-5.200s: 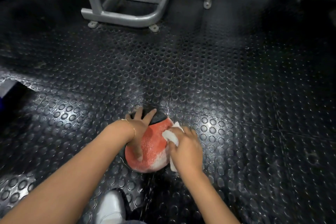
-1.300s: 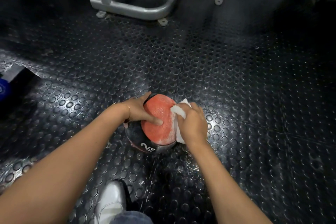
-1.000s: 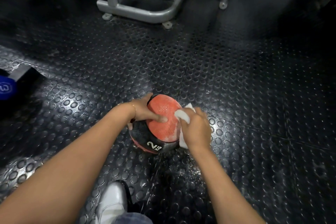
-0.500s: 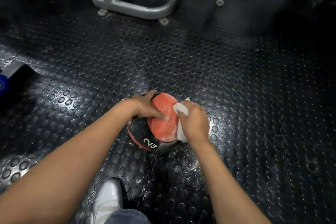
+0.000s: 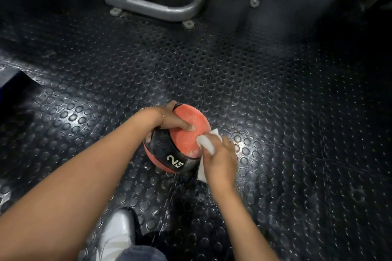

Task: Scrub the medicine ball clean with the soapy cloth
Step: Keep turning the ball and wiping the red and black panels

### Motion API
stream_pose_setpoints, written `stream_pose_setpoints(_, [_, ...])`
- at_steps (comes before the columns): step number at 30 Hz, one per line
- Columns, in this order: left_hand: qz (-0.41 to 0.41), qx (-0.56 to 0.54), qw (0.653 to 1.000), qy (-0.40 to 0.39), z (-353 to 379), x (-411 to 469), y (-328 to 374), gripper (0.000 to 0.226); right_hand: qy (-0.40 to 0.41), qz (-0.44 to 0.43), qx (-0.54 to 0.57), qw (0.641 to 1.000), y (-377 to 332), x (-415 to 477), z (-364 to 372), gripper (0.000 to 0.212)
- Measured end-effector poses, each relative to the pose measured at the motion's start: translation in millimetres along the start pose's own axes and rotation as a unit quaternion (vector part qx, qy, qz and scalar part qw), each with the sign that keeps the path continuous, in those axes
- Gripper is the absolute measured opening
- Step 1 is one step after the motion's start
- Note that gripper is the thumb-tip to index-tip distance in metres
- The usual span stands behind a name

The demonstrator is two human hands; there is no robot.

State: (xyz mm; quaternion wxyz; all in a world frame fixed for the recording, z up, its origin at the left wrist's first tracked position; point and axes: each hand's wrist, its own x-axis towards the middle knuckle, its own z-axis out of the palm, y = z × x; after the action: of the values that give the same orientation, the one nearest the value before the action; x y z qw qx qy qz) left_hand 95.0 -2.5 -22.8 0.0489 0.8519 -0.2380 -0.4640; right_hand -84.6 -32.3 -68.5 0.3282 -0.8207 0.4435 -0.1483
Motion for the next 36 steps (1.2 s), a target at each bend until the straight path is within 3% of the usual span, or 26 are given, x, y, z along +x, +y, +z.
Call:
stream_pose_setpoints(6, [0.002,-0.014,1.000,0.003,1,5,0,0.110,-0.002,-0.016,-0.020,1.000,4,-4,-1,0.033])
stream_pose_setpoints(11, [0.003,-0.067,0.998,0.010,0,5,-8,0.126,0.043,-0.035,0.014,0.998,-2,-6,11,0.034])
stream_pose_setpoints(15, [0.008,-0.095,0.995,0.004,-1,2,-10,0.136,0.058,0.002,0.013,0.998,13,-25,19,0.037])
stream_pose_setpoints(19, [-0.011,-0.108,0.994,0.018,0,1,-9,0.111,0.085,-0.033,0.005,0.996,7,-19,20,0.037])
stream_pose_setpoints(26, [-0.015,-0.103,0.994,0.026,2,-2,-7,0.108,0.126,-0.069,-0.017,0.989,13,-23,22,0.042])
stream_pose_setpoints(30, [-0.027,-0.108,0.994,0.010,2,-3,-6,0.114,0.105,-0.098,-0.014,0.990,9,-15,20,0.034])
stream_pose_setpoints(34, [-0.005,-0.112,0.993,0.028,4,1,-9,0.105,0.064,0.012,0.024,0.998,17,-5,14,0.027])
stream_pose_setpoints(36, [-0.010,-0.114,0.993,0.023,2,2,-10,0.105,0.059,-0.013,0.014,0.998,14,-6,14,0.028])
